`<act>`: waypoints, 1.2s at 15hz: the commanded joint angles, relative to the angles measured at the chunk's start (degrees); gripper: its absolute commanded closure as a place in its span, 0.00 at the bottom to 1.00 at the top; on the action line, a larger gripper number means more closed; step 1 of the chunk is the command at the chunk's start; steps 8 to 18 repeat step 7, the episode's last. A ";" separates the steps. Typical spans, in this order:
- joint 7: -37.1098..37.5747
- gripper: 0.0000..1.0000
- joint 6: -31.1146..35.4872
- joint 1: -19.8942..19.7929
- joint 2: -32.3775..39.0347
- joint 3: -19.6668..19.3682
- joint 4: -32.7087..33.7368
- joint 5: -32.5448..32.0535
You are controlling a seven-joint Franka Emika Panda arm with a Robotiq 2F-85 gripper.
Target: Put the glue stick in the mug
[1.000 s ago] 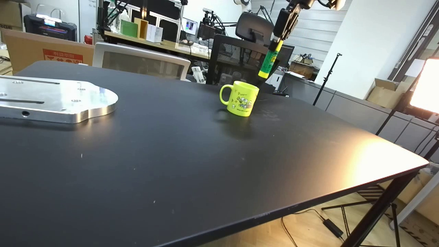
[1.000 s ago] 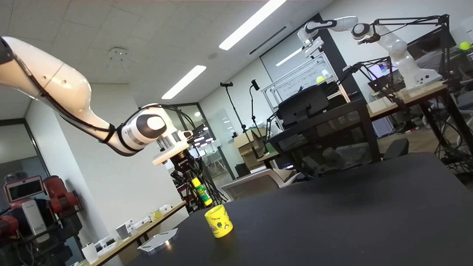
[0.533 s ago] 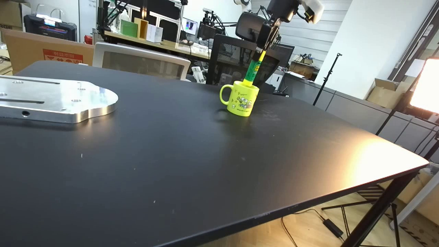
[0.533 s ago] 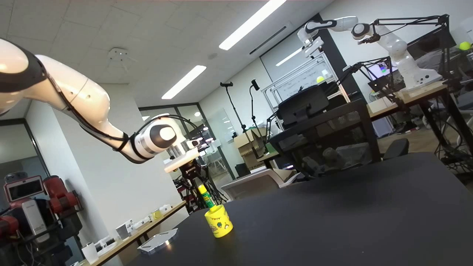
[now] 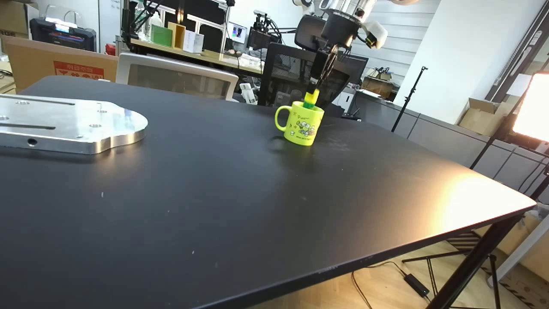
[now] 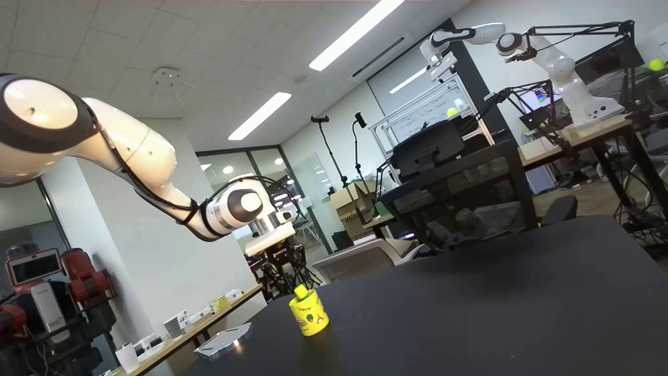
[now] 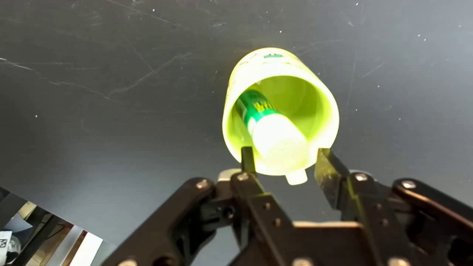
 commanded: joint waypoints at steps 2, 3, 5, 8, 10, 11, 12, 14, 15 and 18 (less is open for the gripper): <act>0.12 0.15 -0.74 -0.34 -1.34 0.83 1.22 -0.96; 0.19 0.07 -0.25 -0.36 -2.11 0.95 0.64 -0.88; 1.29 0.00 0.78 -0.13 -4.13 0.84 -1.07 -0.82; 0.11 0.06 0.26 -0.38 -1.92 1.22 1.00 -0.54; 0.11 0.06 0.26 -0.38 -1.92 1.22 1.00 -0.54; 0.11 0.06 0.26 -0.38 -1.92 1.22 1.00 -0.54; 0.11 0.06 0.26 -0.38 -1.92 1.22 1.00 -0.54; 0.11 0.06 0.26 -0.38 -1.92 1.22 1.00 -0.54; 0.11 0.06 0.26 -0.38 -1.92 1.22 1.00 -0.54; 0.11 0.06 0.26 -0.38 -1.92 1.22 1.00 -0.54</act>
